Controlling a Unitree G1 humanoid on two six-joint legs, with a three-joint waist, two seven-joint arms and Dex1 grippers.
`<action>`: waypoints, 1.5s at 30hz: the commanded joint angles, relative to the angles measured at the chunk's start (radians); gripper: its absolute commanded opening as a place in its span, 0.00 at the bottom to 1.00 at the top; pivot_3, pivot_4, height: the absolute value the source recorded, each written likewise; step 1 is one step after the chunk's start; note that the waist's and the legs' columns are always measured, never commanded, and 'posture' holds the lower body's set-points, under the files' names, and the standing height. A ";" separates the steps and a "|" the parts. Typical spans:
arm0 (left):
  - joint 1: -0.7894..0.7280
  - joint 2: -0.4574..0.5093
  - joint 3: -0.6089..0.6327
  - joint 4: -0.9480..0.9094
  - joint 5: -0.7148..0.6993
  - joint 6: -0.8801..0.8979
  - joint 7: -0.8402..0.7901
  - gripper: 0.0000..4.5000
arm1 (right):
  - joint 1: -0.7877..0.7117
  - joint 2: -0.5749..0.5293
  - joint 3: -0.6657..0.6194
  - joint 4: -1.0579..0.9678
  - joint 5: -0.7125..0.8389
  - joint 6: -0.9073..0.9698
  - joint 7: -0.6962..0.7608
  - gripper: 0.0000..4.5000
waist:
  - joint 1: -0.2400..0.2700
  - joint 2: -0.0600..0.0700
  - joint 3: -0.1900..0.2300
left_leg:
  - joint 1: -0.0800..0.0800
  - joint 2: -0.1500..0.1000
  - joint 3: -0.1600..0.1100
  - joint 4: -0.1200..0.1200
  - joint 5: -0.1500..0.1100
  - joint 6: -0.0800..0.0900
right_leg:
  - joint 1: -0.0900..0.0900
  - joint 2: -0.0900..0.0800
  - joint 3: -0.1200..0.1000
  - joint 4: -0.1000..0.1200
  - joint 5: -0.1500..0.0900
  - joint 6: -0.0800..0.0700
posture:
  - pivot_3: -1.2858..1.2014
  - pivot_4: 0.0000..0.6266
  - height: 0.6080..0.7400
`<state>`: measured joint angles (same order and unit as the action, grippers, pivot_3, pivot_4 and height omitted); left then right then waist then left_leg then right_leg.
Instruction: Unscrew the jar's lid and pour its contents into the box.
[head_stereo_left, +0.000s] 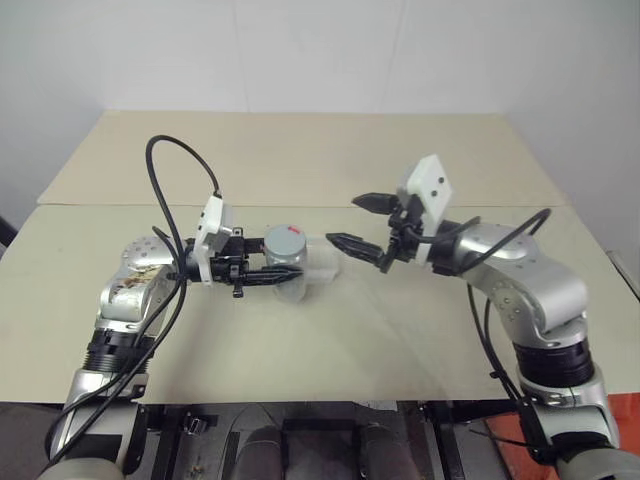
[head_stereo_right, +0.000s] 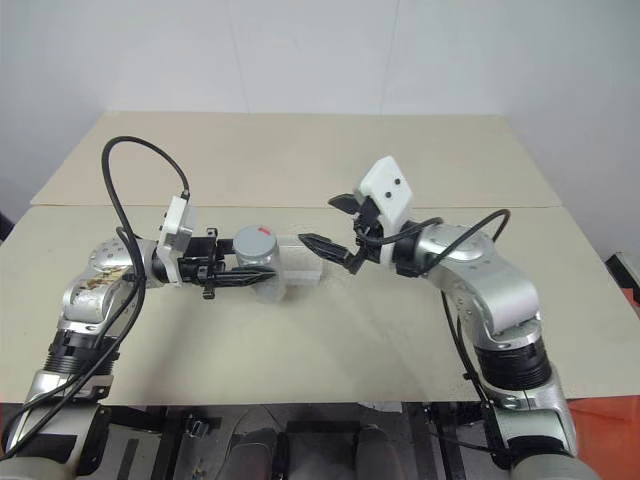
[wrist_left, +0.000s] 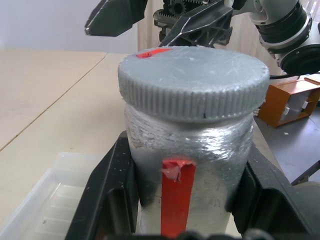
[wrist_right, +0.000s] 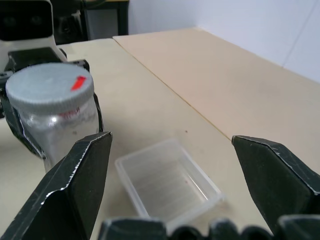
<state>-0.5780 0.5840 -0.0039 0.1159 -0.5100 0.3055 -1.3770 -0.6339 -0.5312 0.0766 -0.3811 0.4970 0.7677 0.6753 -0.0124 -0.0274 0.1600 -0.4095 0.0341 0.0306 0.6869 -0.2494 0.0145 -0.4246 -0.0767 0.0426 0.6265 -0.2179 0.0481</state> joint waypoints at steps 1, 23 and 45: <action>-0.017 0.001 0.010 -0.022 -0.003 -0.018 0.007 0.44 | 0.016 -0.027 -0.024 -0.056 0.021 -0.042 0.048 0.99 | -0.002 0.000 0.000 | 0.000 0.000 0.000 0.000 0.000 0.000 | 0.000 0.000 0.000 0.000 0.000 0.000 | 0.52 0.24 1.00; -0.118 -0.081 -0.008 0.112 0.060 -0.125 0.027 0.44 | -0.186 0.218 0.149 0.065 -0.078 -0.027 -0.103 0.99 | 0.000 0.000 0.000 | -0.001 0.000 0.000 0.000 0.000 0.000 | 0.000 0.000 0.000 0.003 0.000 0.000 | 0.52 0.24 1.00; -0.074 -0.026 0.023 0.057 0.039 -0.104 0.027 0.44 | -0.138 0.157 0.063 0.054 -0.072 -0.013 -0.057 0.99 | -0.002 0.000 0.000 | -0.001 0.000 0.000 0.000 0.000 0.000 | 0.000 0.000 0.000 0.003 0.000 0.000 | 0.52 0.24 1.00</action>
<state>-0.6530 0.5444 -0.0147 0.2160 -0.4358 0.2025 -1.3358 -0.7707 -0.3480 0.2142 -0.3083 0.4327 0.7672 0.6320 -0.0149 -0.0274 0.1600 -0.4103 0.0340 0.0302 0.6869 -0.2494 0.0145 -0.4251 -0.0768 0.0422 0.6291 -0.2179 0.0481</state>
